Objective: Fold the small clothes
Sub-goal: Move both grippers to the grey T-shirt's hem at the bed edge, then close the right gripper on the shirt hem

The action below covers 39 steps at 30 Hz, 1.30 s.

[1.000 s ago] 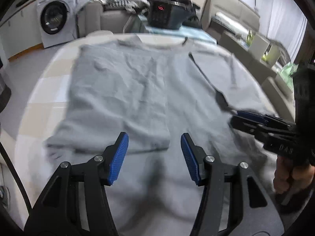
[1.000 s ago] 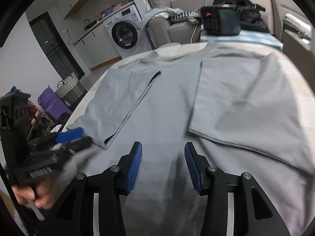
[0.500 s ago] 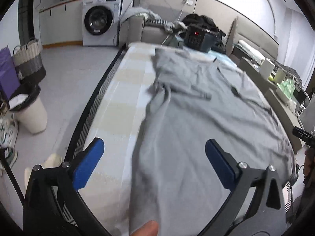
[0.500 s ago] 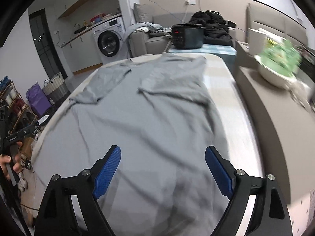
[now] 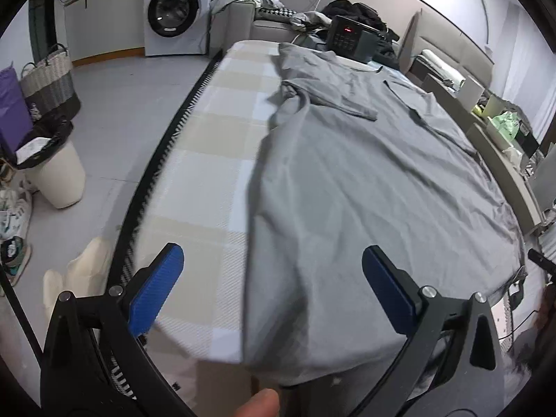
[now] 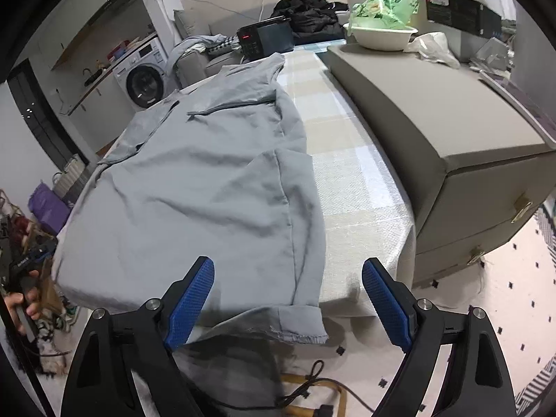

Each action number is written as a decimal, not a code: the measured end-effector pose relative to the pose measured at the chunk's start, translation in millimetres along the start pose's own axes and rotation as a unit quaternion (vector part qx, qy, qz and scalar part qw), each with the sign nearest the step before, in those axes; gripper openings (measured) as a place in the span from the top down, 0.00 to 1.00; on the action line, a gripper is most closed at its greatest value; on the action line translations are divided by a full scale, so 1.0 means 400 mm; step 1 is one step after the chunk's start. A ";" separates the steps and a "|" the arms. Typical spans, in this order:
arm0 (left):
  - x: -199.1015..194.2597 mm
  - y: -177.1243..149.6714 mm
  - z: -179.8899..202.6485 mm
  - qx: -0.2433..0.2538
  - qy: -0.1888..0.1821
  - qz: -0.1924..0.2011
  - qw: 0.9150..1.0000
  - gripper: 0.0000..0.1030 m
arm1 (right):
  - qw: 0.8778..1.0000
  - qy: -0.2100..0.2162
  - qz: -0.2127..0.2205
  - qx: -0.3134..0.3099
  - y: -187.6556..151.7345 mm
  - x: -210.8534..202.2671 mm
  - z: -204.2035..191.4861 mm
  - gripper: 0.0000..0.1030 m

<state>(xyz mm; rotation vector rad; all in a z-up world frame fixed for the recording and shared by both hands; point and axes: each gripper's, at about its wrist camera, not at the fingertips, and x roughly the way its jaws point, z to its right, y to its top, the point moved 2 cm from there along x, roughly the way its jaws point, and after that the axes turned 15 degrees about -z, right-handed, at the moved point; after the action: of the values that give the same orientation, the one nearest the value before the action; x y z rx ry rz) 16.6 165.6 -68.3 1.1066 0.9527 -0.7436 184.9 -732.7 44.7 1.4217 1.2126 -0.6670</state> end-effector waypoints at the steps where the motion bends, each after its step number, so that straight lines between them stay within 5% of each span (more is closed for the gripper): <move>1: -0.013 -0.010 -0.004 0.000 0.007 0.002 1.000 0.01 | 1.000 0.006 0.000 0.003 -0.001 0.001 0.004 0.13; 8: -0.049 -0.109 -0.017 -0.007 0.013 -0.007 1.000 0.01 | 0.999 0.024 -0.023 -0.003 -0.061 0.027 0.027 0.44; 14: -0.024 -0.176 -0.016 -0.014 -0.005 -0.021 1.000 0.01 | 0.998 0.026 0.006 -0.065 -0.089 -0.013 0.004 0.45; 19: -0.013 -0.167 0.007 -0.005 -0.015 -0.017 1.000 0.01 | 0.984 0.018 0.010 -0.179 -0.081 -0.034 -0.075 0.45; 27: -0.020 -0.163 0.029 0.007 -0.018 -0.007 1.000 0.01 | 0.966 -0.014 -0.077 -0.246 -0.054 0.033 -0.095 0.45; 31: -0.015 -0.169 0.038 0.021 -0.018 -0.012 1.000 0.01 | 0.966 -0.013 -0.111 -0.231 -0.133 0.036 -0.056 0.46; 34: -0.002 -0.176 0.036 0.024 -0.025 -0.021 0.999 0.01 | 0.979 -0.014 -0.106 -0.174 -0.165 0.061 -0.007 0.46; 39: 0.004 -0.194 0.022 0.013 -0.020 -0.031 0.999 0.01 | 0.997 0.030 -0.042 -0.051 -0.140 0.016 0.063 0.46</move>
<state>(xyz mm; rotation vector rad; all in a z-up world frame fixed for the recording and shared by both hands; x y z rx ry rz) -48.3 134.5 -99.0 1.0851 0.9479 -0.8279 140.9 -761.5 12.2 1.3202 1.3411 -0.6138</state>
